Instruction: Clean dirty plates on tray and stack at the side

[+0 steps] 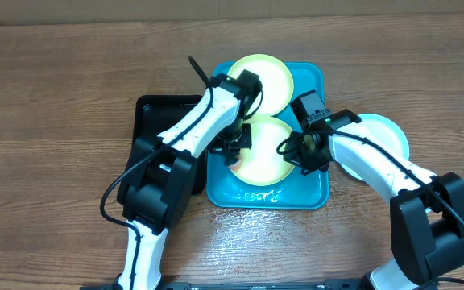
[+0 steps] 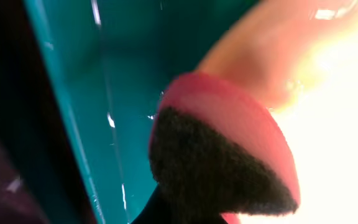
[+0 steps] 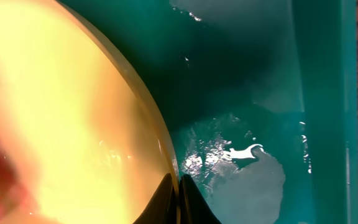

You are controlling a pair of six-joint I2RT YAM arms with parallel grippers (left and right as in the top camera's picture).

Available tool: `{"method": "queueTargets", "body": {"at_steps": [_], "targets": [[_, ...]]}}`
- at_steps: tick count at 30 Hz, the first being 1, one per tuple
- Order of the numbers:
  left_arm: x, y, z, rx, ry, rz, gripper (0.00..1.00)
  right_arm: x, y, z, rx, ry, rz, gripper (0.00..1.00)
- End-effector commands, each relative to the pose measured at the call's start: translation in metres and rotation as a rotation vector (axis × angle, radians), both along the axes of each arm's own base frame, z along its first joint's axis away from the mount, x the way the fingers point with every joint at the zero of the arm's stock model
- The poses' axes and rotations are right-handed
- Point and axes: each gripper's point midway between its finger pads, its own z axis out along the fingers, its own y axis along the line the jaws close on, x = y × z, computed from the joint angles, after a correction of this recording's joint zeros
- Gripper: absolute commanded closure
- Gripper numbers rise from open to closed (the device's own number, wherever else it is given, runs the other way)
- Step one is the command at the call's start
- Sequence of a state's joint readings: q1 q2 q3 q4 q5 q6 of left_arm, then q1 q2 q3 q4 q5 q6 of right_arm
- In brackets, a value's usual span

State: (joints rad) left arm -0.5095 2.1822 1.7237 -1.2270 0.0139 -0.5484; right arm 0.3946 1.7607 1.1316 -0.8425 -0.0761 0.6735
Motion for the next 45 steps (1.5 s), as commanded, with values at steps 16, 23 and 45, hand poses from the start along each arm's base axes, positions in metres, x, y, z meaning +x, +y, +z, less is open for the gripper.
{"method": "queueTargets", "body": {"at_steps": [16,23,45], "targets": [[0.019,0.137,0.121,0.013,-0.199,0.261,0.96,0.014,-0.002,0.009,-0.033,-0.071,0.103,0.96],[0.002,0.162,0.044,0.031,-0.098,0.262,0.96,0.015,-0.002,0.009,-0.037,-0.078,0.120,0.96],[0.040,0.179,0.126,-0.041,-0.237,0.297,0.32,0.042,0.003,0.074,-0.067,-0.220,0.256,0.96]]}}
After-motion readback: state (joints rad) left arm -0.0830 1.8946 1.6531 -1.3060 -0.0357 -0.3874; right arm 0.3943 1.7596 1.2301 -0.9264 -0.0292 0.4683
